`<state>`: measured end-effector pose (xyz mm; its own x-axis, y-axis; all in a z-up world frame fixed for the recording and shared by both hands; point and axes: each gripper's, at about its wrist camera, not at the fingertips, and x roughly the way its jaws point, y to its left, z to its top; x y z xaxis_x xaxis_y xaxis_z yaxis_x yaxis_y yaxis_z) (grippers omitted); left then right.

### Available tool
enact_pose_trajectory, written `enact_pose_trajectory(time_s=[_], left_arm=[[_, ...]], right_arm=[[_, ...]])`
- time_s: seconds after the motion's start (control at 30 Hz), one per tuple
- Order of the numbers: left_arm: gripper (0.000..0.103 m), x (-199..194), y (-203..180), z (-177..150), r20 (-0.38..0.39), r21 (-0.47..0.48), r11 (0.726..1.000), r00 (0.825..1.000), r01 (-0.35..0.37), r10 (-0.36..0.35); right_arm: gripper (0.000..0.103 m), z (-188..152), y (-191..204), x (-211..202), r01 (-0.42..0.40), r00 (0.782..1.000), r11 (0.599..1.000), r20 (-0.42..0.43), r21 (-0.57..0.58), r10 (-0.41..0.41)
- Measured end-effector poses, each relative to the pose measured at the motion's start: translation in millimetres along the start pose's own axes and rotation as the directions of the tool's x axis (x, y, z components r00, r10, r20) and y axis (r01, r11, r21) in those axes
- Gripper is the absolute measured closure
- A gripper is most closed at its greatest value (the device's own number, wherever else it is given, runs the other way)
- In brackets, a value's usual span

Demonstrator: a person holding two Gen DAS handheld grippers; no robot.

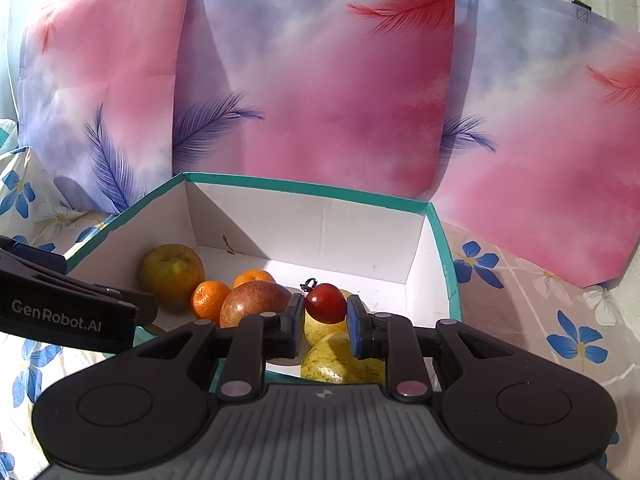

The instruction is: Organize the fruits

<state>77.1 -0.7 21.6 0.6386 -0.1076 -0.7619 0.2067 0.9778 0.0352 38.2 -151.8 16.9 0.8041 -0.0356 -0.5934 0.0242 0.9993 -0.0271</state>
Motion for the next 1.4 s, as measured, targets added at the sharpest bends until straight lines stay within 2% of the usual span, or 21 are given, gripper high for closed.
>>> enact_pose_trajectory(time_s=[0.37,0.47,0.53,0.57,0.67,0.7,0.73,0.8,0.87,0.97,1.07,1.17,1.4], left_arm=[[0.006,2.7,-0.4,0.6,-0.005,0.011,1.000,1.000,-0.002,0.002],[0.005,4.1,-1.6,0.9,-0.010,0.019,1.000,1.000,-0.008,0.008],[0.005,4.8,-1.4,0.9,-0.010,0.018,1.000,1.000,-0.020,0.020],[0.005,4.9,-0.8,1.0,-0.011,0.015,1.000,1.000,-0.025,0.026],[0.005,5.7,1.3,1.3,-0.018,0.011,0.999,0.999,-0.040,0.040],[0.004,5.5,0.7,1.3,-0.021,0.017,0.999,0.999,-0.039,0.039],[0.004,5.4,0.1,1.6,-0.025,0.022,0.999,0.999,-0.041,0.041],[0.004,4.8,0.2,2.9,-0.040,0.015,0.999,0.998,-0.041,0.042],[0.004,2.7,1.3,5.1,-0.058,0.003,1.000,0.998,-0.028,0.028],[0.003,0.4,2.2,6.5,-0.077,-0.005,1.000,0.997,-0.022,0.021],[0.003,-3.2,0.7,7.2,-0.090,0.005,1.000,0.996,-0.021,0.022],[0.003,-4.1,-3.6,7.0,-0.112,0.029,1.000,0.994,-0.008,0.011],[0.002,3.6,-10.7,2.5,-0.181,0.061,0.998,0.983,-0.025,0.036]], right_arm=[[0.079,1.5,2.0,4.9,-0.004,1.000,1.000,-0.012,-0.008,0.004],[0.066,2.1,2.2,4.7,0.004,1.000,1.000,-0.014,-0.007,-0.004],[0.046,3.0,2.0,2.8,0.009,1.000,1.000,-0.019,-0.006,-0.009],[0.042,3.6,1.6,0.4,0.022,1.000,1.000,-0.016,-0.003,-0.022],[0.021,6.4,-2.1,-5.8,0.053,0.998,0.998,-0.034,-0.014,-0.054],[0.008,7.4,-4.3,-8.3,0.053,0.998,0.999,-0.042,-0.009,-0.054],[0.000,8.0,-7.5,-12.4,0.044,0.998,0.999,-0.044,0.004,-0.044],[0.000,10.7,-10.3,-19.5,0.044,0.997,0.999,-0.068,0.017,-0.042],[0.000,14.5,-9.1,-21.2,0.077,0.989,0.997,-0.125,0.005,-0.076],[0.000,16.3,-6.6,-19.0,0.106,0.970,0.994,-0.219,-0.013,-0.107],[0.000,14.8,-8.3,-14.3,0.087,0.950,0.996,-0.302,0.004,-0.082],[0.000,14.7,-12.3,-5.4,0.125,0.919,0.992,-0.382,0.035,-0.102],[0.000,17.4,-15.4,-0.5,0.181,0.893,0.983,-0.422,0.028,-0.153]])
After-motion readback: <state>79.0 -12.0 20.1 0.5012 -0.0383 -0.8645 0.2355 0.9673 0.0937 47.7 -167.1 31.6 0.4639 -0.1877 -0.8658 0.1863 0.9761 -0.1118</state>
